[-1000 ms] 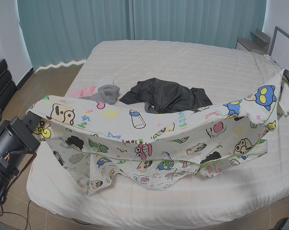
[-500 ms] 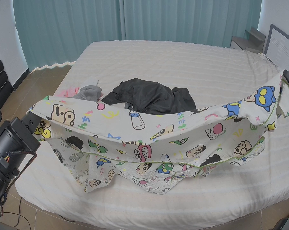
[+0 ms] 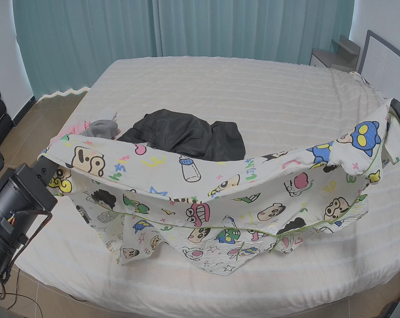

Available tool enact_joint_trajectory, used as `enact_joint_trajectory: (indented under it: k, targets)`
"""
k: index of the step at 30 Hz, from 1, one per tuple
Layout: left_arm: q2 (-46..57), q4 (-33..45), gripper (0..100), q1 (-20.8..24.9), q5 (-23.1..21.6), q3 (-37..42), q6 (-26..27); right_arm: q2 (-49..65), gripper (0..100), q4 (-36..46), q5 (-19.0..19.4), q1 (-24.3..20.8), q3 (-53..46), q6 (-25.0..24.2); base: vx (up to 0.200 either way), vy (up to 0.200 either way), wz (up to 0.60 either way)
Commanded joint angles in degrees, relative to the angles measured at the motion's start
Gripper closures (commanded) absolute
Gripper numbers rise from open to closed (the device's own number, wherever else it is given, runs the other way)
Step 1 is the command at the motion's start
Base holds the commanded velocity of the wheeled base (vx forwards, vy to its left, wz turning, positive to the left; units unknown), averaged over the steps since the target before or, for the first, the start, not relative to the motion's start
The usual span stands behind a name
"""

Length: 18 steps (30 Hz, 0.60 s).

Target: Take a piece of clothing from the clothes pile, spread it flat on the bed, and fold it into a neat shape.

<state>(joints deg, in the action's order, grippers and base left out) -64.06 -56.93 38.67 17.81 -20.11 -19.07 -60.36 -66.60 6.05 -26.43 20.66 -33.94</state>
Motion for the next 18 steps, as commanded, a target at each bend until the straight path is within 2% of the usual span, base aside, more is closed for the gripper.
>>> enact_joint_trajectory:
  k: [1,18]
  targets:
    - [-0.2,0.0,100,0.0,0.0,0.1,0.0,-0.1,100,0.0,0.0,0.0,0.0,-0.1,0.0,-0.2,0.0]
    - [-0.2,0.0,100,0.0,0.0,0.1,0.1,-0.1,100,0.0,0.0,-0.1,0.0,0.0,0.0,-0.2,0.0]
